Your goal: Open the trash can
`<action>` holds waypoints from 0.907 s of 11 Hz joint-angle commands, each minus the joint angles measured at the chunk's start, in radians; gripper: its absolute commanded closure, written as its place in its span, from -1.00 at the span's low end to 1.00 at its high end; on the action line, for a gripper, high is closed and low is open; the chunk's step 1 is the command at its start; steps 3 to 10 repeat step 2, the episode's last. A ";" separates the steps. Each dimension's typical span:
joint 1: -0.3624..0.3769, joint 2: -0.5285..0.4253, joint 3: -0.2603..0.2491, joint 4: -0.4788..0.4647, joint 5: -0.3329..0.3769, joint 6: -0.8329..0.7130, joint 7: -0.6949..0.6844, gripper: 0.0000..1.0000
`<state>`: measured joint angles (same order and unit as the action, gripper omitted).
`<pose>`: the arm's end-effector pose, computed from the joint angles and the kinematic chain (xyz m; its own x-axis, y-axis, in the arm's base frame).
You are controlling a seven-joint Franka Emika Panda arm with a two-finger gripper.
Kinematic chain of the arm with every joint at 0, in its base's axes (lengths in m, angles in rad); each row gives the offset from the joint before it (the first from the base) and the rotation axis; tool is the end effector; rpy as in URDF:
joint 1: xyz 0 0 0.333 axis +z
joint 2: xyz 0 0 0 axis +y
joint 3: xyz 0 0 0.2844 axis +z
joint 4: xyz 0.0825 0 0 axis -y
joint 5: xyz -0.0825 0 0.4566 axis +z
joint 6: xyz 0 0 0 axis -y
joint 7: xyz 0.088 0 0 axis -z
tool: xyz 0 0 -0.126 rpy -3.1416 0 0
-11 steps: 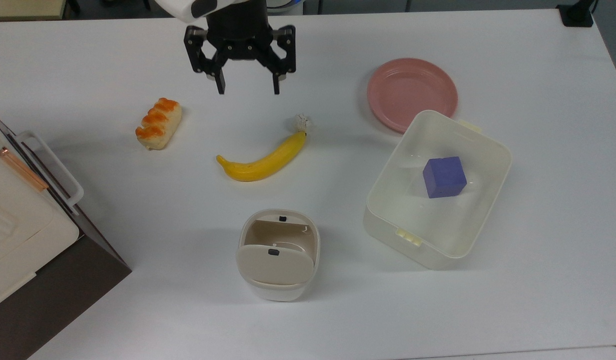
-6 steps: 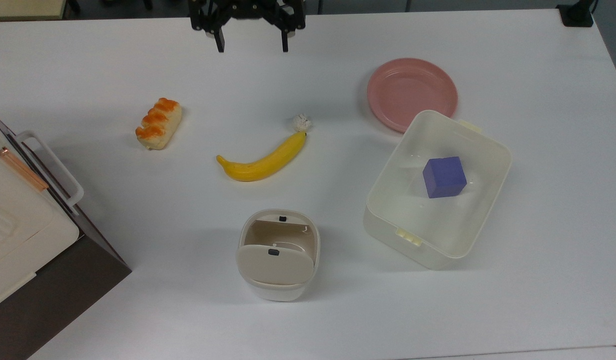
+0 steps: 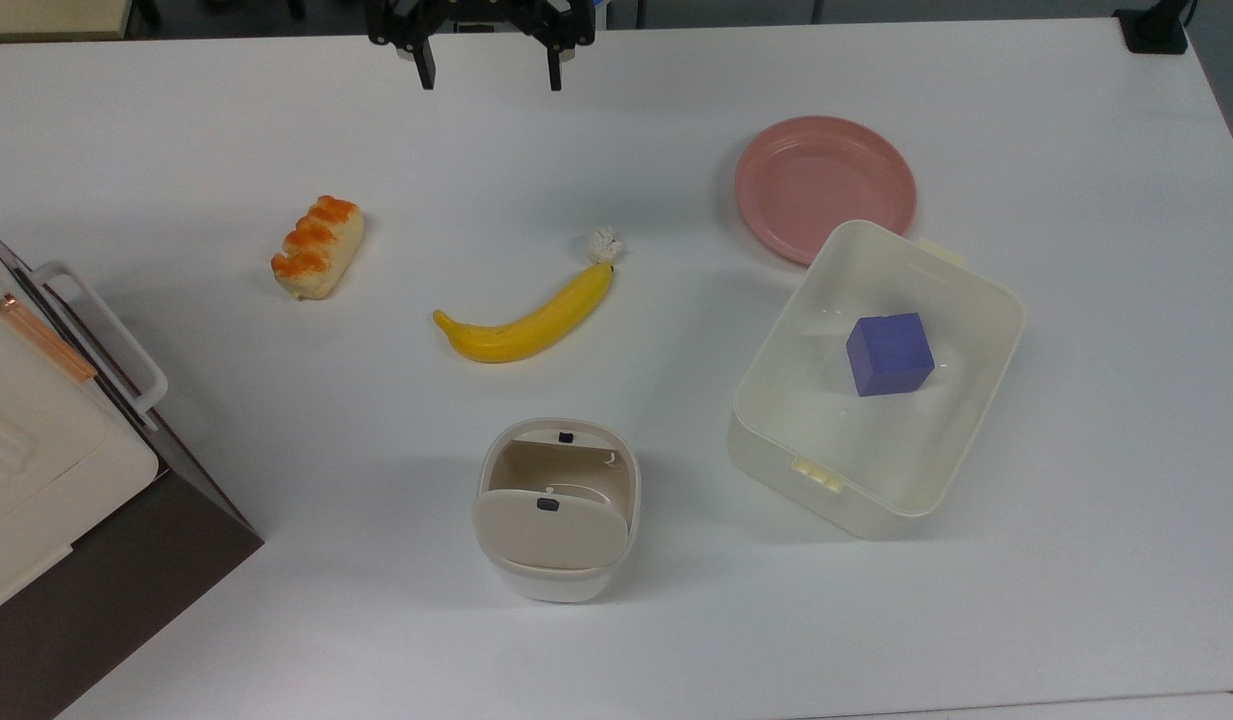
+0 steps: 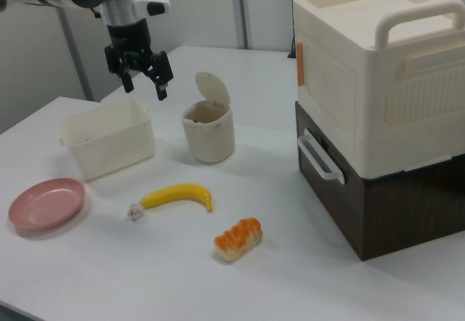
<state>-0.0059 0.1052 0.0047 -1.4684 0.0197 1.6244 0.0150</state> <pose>0.6630 0.0015 0.5670 0.9986 -0.0173 0.0505 -0.0163 -0.9996 -0.0209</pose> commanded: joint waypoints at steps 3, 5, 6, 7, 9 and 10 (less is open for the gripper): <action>0.001 -0.030 -0.003 -0.030 0.014 -0.001 0.005 -1.00; 0.001 -0.030 -0.003 -0.030 0.014 -0.001 0.005 -1.00; 0.001 -0.030 -0.003 -0.030 0.014 -0.001 0.005 -1.00; 0.001 -0.030 -0.003 -0.030 0.014 -0.001 0.005 -1.00; 0.001 -0.030 -0.003 -0.030 0.014 -0.001 0.005 -1.00; 0.001 -0.030 -0.003 -0.030 0.014 -0.001 0.005 -1.00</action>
